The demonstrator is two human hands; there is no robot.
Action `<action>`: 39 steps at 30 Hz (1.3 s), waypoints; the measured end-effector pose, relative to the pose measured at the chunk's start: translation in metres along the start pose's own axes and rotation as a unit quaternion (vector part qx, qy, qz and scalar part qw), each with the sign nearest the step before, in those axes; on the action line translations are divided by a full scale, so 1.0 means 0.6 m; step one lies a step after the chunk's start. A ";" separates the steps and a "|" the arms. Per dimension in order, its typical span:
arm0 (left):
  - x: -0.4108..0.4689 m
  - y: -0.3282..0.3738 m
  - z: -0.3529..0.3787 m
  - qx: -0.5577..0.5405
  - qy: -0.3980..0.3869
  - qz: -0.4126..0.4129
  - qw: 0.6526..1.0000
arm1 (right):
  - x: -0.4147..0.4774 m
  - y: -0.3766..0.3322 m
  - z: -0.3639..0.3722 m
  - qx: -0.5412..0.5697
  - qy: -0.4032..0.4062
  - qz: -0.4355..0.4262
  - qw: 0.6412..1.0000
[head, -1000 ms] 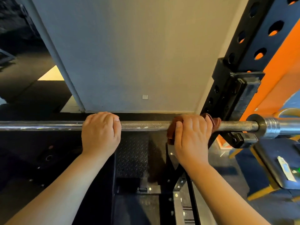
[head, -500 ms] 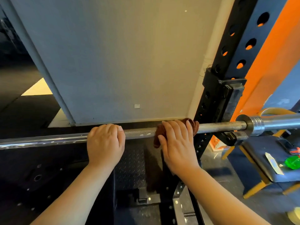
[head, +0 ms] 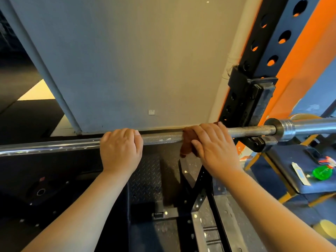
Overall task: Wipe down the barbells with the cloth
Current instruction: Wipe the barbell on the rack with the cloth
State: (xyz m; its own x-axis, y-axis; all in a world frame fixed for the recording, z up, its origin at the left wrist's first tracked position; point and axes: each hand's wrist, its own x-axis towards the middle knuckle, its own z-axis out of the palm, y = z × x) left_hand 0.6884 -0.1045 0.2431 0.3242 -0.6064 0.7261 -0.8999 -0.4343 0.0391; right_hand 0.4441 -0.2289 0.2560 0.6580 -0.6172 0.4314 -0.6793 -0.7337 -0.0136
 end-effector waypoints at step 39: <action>-0.002 -0.004 0.003 -0.014 -0.007 0.008 1.000 | 0.033 0.008 -0.026 0.010 0.027 0.072 0.997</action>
State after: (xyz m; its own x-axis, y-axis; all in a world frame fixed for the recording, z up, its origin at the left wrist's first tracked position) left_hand 0.6909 -0.1041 0.2408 0.3142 -0.6228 0.7166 -0.9126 -0.4062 0.0470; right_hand 0.4491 -0.2401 0.2788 0.5348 -0.7016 0.4709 -0.7588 -0.6440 -0.0977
